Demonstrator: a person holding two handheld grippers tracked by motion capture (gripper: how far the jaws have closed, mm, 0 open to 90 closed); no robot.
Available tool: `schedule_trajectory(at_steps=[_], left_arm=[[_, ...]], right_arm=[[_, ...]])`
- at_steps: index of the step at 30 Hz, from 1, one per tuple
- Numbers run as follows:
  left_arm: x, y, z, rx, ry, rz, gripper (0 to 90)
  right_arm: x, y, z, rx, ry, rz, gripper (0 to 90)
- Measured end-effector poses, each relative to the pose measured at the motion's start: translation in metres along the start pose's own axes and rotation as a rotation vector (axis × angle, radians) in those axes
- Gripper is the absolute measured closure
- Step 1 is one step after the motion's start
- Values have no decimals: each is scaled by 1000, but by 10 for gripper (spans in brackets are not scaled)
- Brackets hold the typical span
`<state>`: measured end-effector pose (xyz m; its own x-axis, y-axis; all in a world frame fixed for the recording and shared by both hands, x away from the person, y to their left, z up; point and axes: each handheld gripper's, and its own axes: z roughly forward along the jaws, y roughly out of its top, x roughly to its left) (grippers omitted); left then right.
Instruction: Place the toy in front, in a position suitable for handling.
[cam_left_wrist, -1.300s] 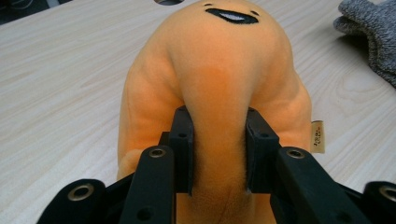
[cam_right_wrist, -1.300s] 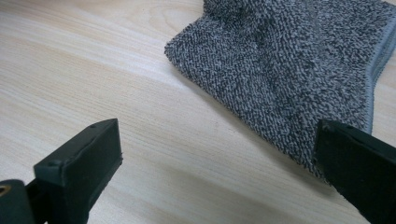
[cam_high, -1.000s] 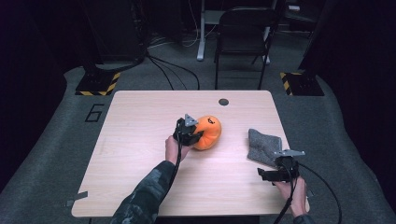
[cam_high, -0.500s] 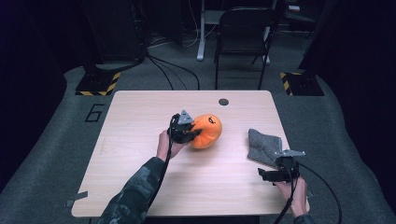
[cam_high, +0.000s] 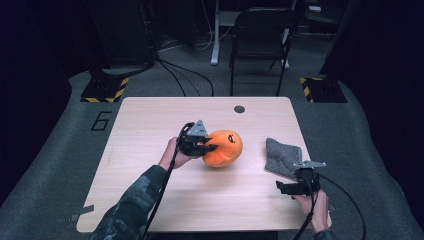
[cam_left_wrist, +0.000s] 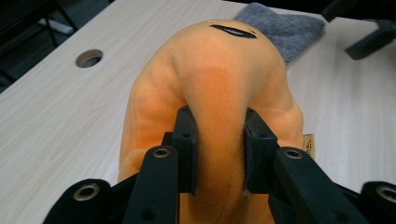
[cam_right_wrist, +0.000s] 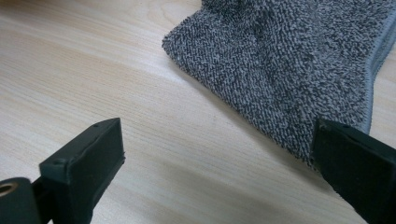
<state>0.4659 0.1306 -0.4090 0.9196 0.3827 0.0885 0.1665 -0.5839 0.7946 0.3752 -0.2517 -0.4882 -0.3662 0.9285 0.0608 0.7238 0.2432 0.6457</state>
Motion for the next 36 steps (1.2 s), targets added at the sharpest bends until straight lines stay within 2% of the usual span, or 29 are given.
schedule_trajectory(at_steps=[5, 10, 15, 17, 19, 22, 24, 25, 26, 27, 29, 31, 32, 36], left_arm=[[-7, 2, 2, 5, -47, 34, 711], [-14, 2, 9, 26, -110, 87, 707], [-17, 0, 15, 51, -146, 115, 700], [-18, -1, 17, 39, -163, 115, 700], [-17, -2, 18, 46, -177, 127, 691], [-14, -10, 26, 53, -201, 112, 683], [-13, -17, 33, 77, -210, 107, 661], [-12, -21, 36, 78, -221, 101, 645], [-10, -25, 36, 57, -224, 76, 621], [-8, -26, 35, 47, -219, 56, 569], [-5, -29, 33, 39, -221, 29, 535], [-3, -29, 31, 30, -219, 1, 388], [-3, -29, 29, 25, -213, -9, 388], [-5, -29, 20, -12, -198, -42, 264]], right_arm=[[0, 0, 0, -4, -2, 2, 27], [0, 0, 0, -6, -2, 2, 28], [0, 0, -1, 0, -1, 4, 29], [-1, -1, -1, 1, 1, 3, 29], [-1, 0, -1, 1, 0, 2, 30], [-1, 0, -1, -1, 0, -2, 30], [-1, 0, -1, -3, -1, -2, 31], [-1, 0, -1, -2, 0, -2, 31], [-1, 0, -1, -2, 1, -7, 31], [-2, -1, -1, -3, 4, -3, 31], [-1, -1, -1, -2, 3, 4, 31], [-2, -1, -2, -5, 4, 1, 32], [-2, -1, -2, -5, 4, 1, 32], [-1, 0, -2, -8, 3, -1, 32]])
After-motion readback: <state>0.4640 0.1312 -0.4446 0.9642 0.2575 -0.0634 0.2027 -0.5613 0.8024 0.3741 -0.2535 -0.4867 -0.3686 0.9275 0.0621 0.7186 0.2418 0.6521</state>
